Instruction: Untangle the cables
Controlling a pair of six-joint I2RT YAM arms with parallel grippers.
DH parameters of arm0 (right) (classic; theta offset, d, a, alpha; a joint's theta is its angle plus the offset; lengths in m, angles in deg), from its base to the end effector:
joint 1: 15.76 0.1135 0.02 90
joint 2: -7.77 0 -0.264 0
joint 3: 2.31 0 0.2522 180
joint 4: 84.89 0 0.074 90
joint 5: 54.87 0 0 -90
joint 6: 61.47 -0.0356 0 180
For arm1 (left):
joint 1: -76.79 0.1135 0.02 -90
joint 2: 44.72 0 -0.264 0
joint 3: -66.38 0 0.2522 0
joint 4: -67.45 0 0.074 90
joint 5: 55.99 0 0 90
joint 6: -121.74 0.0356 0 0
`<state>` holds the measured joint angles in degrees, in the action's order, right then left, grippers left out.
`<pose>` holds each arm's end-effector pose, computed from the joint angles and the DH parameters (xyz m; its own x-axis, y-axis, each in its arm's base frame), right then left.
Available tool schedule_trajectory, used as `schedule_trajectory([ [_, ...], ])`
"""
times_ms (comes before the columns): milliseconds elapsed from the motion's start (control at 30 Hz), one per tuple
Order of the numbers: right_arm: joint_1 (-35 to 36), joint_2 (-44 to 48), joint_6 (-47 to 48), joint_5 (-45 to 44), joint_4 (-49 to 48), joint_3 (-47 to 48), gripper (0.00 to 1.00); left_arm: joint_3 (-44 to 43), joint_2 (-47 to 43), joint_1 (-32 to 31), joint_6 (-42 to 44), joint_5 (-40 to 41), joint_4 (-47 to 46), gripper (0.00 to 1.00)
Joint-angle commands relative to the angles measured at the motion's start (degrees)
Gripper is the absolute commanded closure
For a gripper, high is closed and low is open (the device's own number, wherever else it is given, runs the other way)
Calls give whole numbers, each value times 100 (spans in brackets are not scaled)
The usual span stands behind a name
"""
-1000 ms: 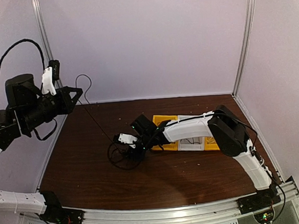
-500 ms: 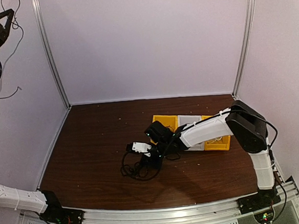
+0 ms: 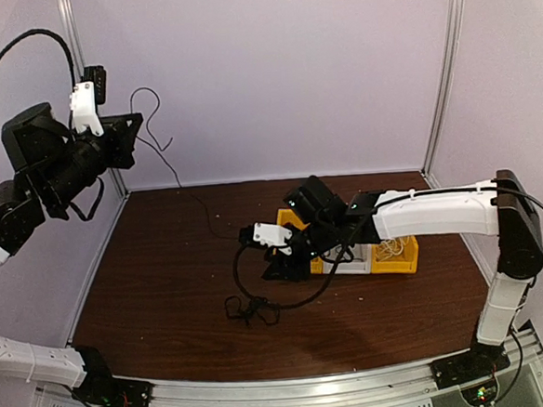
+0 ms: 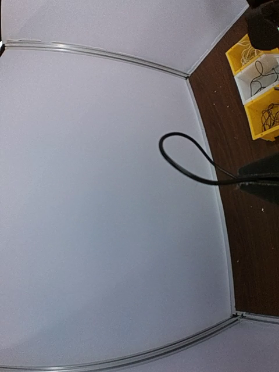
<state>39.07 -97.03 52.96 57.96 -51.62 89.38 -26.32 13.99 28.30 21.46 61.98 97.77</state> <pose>0.2230 0.3405 0.2342 -0.0043 -0.6679 -0.7443 -0.9988 0.0394 -0.0296 0.1432 -0.1366 0.4868 -0.0209 -0.2142 -0.9766 0.3531 0.9123 -0.2076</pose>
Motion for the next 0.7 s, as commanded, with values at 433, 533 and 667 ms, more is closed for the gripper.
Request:
schedule_trajectory([
  [433, -438, 1115, 142, 28, -39, -486, 52, 2427, -431, 6, -1776, -627, -636, 100],
  [533, -438, 985, 87, 228, -52, -327, 52, 2501, -431, 6, -1854, -740, -557, 100],
  [667, -438, 778, -29, 426, -88, -21, 52, 2429, -452, 6, -1894, -841, -492, 100],
])
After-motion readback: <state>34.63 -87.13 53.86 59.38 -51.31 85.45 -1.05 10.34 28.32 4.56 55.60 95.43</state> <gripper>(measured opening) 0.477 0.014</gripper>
